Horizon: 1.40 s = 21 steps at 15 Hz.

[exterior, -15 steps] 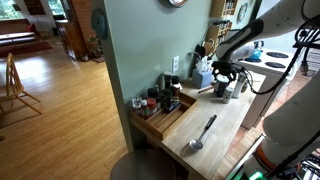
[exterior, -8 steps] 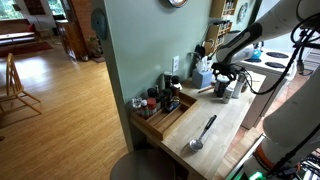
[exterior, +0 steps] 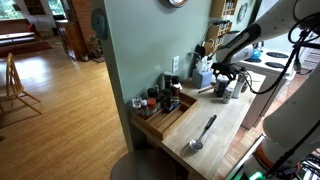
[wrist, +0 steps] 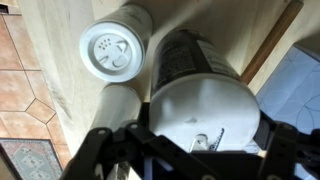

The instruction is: Place the blue container on the tray

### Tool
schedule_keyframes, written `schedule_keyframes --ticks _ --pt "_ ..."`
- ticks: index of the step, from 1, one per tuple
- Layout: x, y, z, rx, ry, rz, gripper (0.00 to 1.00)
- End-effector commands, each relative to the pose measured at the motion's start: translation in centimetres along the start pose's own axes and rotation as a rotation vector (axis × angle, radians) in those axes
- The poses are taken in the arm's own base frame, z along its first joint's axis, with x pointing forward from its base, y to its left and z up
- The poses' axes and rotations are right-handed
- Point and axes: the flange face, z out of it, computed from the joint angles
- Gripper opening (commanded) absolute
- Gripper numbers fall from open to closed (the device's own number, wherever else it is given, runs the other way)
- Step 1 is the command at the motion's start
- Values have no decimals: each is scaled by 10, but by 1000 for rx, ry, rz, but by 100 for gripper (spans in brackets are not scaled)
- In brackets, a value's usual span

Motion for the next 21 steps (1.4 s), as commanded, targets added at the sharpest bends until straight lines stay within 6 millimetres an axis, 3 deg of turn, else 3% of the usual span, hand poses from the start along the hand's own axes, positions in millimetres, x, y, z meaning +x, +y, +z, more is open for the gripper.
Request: schedule_keyframes --ticks 1,6,11,17,21 --pt "1 -2 2 -8 3 -2 66" --pt "-6 1 -18 11 15 -25 66" --pt "-32 0 -48 54 29 -141 66" --pt "-88 4 -96 129 116 -417 66" --pt "-128 -4 -130 181 162 -574 66"
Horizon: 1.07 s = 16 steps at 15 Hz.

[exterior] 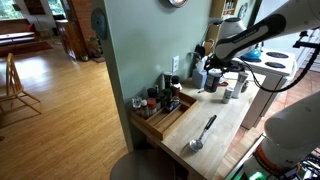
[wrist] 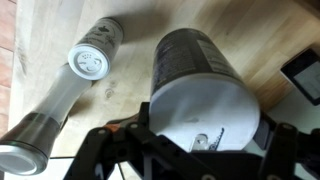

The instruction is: Place the blue container on the tray

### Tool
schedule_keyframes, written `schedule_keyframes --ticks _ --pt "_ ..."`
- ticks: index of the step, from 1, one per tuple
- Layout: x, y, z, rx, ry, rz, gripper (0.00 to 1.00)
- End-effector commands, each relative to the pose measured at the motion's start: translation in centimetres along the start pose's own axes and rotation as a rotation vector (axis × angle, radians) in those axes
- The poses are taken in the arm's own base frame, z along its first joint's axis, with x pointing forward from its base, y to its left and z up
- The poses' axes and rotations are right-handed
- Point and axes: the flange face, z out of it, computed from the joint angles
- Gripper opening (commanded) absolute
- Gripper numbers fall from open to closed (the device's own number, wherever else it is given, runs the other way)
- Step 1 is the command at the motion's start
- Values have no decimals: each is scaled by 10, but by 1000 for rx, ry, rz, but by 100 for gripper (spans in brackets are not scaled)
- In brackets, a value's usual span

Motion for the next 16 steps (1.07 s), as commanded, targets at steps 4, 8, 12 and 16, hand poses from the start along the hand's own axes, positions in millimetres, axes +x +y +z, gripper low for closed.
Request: schedule_keyframes --ticks 4,8,12,16 --pt "-45 -41 -59 92 75 -235 66" --pt "-66 -68 -63 171 2 -356 66" --pt "-73 -78 -53 174 -39 -372 91" --pt "-75 -80 -52 191 -56 -381 66"
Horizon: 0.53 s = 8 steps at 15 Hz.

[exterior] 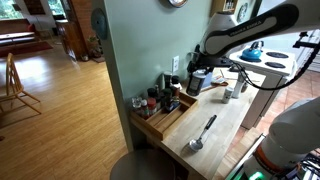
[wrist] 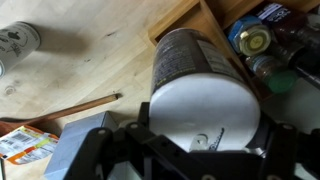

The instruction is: Place the blue container on the tray

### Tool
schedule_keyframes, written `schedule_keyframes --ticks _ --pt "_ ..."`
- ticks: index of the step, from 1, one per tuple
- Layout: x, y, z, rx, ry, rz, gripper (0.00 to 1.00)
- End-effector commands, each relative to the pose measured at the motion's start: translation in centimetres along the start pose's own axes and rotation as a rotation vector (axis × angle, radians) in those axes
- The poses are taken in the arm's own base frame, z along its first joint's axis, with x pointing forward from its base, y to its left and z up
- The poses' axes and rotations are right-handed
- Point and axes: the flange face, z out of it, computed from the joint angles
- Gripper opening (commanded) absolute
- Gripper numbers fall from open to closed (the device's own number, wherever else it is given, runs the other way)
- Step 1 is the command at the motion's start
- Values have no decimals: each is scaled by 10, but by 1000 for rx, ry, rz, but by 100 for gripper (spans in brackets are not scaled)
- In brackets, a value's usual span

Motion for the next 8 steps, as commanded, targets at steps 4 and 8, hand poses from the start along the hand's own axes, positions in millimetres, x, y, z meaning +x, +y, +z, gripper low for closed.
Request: schedule_keyframes --ticks 4,8 --pt "6 -7 24 25 -20 -19 66" --pt "11 -13 43 30 -5 -26 66"
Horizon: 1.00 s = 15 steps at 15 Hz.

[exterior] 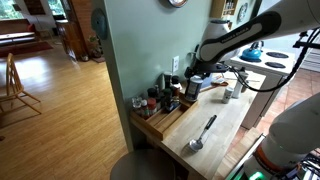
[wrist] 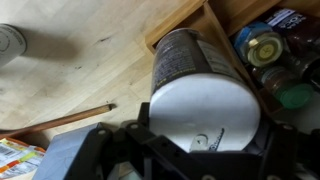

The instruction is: Place the blue container on the tray

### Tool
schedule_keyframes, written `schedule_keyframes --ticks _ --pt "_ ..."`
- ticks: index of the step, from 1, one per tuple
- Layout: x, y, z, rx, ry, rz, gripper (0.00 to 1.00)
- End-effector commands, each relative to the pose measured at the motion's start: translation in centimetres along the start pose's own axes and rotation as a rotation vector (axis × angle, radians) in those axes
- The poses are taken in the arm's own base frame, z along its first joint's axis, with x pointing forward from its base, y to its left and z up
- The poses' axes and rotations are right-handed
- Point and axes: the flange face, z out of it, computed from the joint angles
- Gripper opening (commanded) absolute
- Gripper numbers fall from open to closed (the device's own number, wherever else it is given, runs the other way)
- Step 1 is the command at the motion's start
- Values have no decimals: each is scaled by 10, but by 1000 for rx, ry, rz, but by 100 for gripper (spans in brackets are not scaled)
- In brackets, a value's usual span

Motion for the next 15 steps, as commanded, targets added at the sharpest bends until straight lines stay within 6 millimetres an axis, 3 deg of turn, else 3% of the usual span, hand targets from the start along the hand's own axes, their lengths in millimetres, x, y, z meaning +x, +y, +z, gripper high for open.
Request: schedule_keyframes --ticks 1,15 --pt "9 -8 8 40 30 -9 66" --pt "17 -26 28 54 44 -1 66"
